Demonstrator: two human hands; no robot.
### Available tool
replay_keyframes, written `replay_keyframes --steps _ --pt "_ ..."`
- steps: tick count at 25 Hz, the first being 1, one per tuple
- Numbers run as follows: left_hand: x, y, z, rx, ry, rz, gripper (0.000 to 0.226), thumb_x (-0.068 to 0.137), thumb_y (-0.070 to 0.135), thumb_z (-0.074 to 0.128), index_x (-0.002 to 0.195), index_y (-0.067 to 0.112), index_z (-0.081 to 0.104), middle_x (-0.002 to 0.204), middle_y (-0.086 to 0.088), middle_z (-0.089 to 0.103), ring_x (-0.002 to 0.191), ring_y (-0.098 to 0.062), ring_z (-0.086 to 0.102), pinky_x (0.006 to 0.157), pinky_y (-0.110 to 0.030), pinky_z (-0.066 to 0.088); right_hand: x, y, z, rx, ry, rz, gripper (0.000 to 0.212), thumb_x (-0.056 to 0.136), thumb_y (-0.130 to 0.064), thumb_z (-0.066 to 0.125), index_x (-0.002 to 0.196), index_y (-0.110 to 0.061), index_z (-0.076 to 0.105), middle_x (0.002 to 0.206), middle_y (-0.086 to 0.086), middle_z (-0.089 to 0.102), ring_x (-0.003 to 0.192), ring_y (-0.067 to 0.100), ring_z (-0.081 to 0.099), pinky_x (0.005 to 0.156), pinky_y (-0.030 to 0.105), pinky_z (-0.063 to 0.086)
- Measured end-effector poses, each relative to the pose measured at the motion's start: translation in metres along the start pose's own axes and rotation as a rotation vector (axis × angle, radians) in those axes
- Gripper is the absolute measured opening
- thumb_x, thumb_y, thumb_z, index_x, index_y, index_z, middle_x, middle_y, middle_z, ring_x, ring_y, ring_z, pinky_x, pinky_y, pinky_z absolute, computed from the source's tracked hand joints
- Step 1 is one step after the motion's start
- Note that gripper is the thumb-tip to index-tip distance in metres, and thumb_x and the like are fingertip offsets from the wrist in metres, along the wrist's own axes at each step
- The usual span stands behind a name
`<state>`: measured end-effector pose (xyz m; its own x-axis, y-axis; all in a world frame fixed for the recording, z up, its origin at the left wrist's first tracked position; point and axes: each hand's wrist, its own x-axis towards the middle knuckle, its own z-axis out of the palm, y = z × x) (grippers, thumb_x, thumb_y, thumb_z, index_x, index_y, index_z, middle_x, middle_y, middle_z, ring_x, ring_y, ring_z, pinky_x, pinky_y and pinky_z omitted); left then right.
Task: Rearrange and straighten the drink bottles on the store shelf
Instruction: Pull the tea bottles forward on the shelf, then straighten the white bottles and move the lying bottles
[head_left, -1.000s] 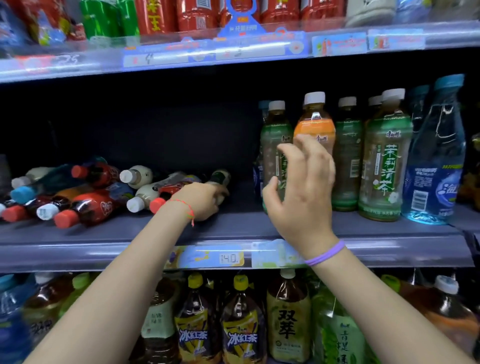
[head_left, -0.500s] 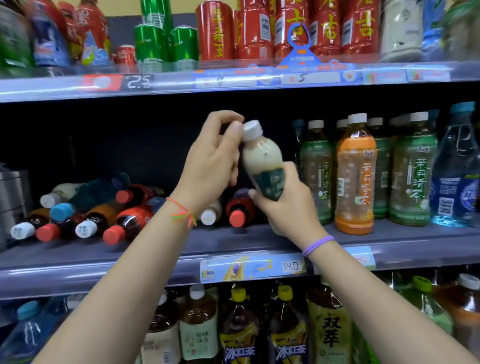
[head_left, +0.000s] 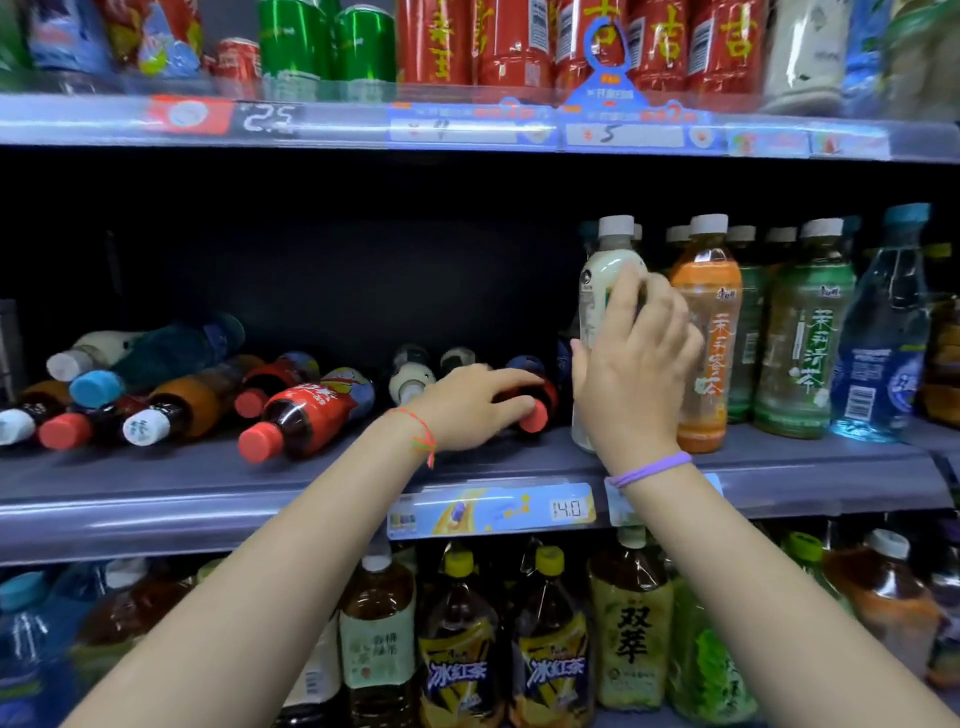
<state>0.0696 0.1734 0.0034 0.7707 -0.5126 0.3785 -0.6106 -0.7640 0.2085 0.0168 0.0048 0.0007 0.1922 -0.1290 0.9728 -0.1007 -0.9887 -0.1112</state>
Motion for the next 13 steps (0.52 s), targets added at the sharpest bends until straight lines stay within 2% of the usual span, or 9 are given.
replay_keyframes --steps 2,3,4,6,7,10,13 --pt "0.0 -0.002 0.004 -0.009 0.016 0.025 0.038 0.1 0.045 0.043 0.137 0.04 0.051 0.106 -0.008 0.059 0.107 -0.025 0.053 0.09 -0.03 0.037 -0.002 -0.005 -0.007 0.036 0.084 -0.257 0.033 0.087 -0.012 0.058 0.119 -0.006 0.057 0.113 0.019 0.058 0.102 0.039 0.057 0.076 0.046 0.043" --pt "-0.001 -0.003 0.007 -0.023 0.045 0.03 0.035 0.1 0.041 0.042 0.132 0.037 0.053 0.107 -0.011 0.059 0.108 -0.028 0.054 0.09 -0.032 0.038 -0.004 -0.01 -0.012 0.117 -0.005 -0.38 0.02 0.087 -0.012 0.056 0.107 -0.008 0.06 0.1 0.016 0.059 0.09 0.038 0.06 0.066 0.043 0.043" --pt "-0.003 -0.003 0.008 -0.03 0.089 0.019 0.033 0.097 0.037 0.041 0.127 0.032 0.055 0.108 -0.013 0.059 0.11 -0.032 0.053 0.091 -0.036 0.039 -0.008 -0.017 -0.016 0.181 -0.198 -0.445 0.016 0.091 -0.016 0.053 0.104 -0.011 0.06 0.095 0.013 0.059 0.083 0.037 0.062 0.06 0.04 0.04" --pt "-0.009 -0.004 0.007 0.076 0.142 -0.079 0.035 0.094 0.03 0.042 0.127 0.026 0.054 0.119 -0.018 0.053 0.118 -0.036 0.047 0.097 -0.041 0.04 -0.018 -0.028 -0.018 0.173 -0.65 -0.413 0.026 0.098 -0.03 0.046 0.12 -0.017 0.053 0.106 0.012 0.059 0.091 0.036 0.063 0.063 0.036 0.037" --pt "-0.014 -0.005 0.005 0.19 0.139 -0.148 0.036 0.095 0.029 0.044 0.129 0.027 0.053 0.125 -0.018 0.049 0.121 -0.036 0.043 0.099 -0.043 0.039 -0.021 -0.03 -0.015 0.15 -0.788 -0.384 0.03 0.1 -0.033 0.044 0.126 -0.02 0.05 0.113 0.013 0.059 0.097 0.037 0.062 0.067 0.036 0.038" --pt "-0.025 -0.009 -0.004 0.341 0.079 -0.223 0.037 0.096 0.037 0.047 0.133 0.038 0.05 0.129 -0.013 0.049 0.124 -0.035 0.046 0.101 -0.046 0.036 -0.014 -0.031 -0.011 0.224 -0.94 -0.302 0.028 0.096 -0.03 0.05 0.124 -0.027 0.048 0.118 0.013 0.055 0.1 0.036 0.059 0.075 0.037 0.041" --pt "-0.024 -0.018 -0.009 0.326 0.025 -0.204 0.036 0.093 0.032 0.053 0.129 0.032 0.05 0.127 -0.011 0.059 0.116 -0.033 0.056 0.092 -0.04 0.042 -0.008 -0.037 -0.01 0.245 -0.954 -0.303 0.023 0.093 -0.015 0.05 0.114 -0.026 0.048 0.113 0.012 0.048 0.084 0.033 0.053 0.071 0.038 0.041"
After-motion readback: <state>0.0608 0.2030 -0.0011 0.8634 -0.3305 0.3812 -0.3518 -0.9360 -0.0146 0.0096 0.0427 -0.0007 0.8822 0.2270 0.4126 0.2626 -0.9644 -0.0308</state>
